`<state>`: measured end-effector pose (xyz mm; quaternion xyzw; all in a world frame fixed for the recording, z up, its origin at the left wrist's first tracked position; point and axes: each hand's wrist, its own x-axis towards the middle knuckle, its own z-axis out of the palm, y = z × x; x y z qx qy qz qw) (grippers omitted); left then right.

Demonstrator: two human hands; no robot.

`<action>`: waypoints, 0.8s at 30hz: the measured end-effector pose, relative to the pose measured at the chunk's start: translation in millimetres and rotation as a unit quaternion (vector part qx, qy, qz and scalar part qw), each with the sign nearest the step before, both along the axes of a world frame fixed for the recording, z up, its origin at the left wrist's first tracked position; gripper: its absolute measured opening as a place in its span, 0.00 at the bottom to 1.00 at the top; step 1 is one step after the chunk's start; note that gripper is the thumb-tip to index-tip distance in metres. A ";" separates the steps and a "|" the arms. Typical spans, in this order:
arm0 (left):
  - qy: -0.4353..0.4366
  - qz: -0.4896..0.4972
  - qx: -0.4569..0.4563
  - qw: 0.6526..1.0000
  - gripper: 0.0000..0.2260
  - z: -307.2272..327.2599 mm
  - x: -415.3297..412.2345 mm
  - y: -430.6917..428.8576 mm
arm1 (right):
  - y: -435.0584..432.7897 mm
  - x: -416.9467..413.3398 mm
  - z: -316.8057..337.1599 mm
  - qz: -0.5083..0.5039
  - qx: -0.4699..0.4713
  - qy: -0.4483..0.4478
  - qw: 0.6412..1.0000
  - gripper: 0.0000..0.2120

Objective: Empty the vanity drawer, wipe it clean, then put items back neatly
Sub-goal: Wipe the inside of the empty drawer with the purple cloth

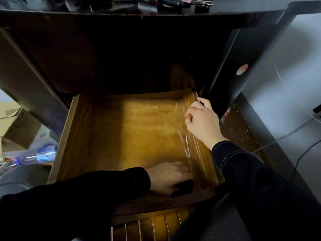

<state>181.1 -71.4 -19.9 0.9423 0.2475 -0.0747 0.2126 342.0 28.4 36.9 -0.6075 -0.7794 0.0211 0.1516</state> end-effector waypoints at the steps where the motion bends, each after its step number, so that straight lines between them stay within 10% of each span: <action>1: -0.003 -0.007 0.009 1.000 0.23 -0.8 1.5 0.3 | 0.0 0.1 -0.4 0.000 0.002 0.002 1.000 0.06; 12: -0.013 -0.037 0.000 0.999 0.09 6.9 -60.0 1.4 | 1.4 0.2 -2.6 0.000 -0.005 0.015 1.000 0.07; 24: -0.023 -0.067 0.072 0.995 0.18 1.9 20.5 10.2 | -0.3 -0.6 0.0 0.001 -0.002 0.006 1.000 0.07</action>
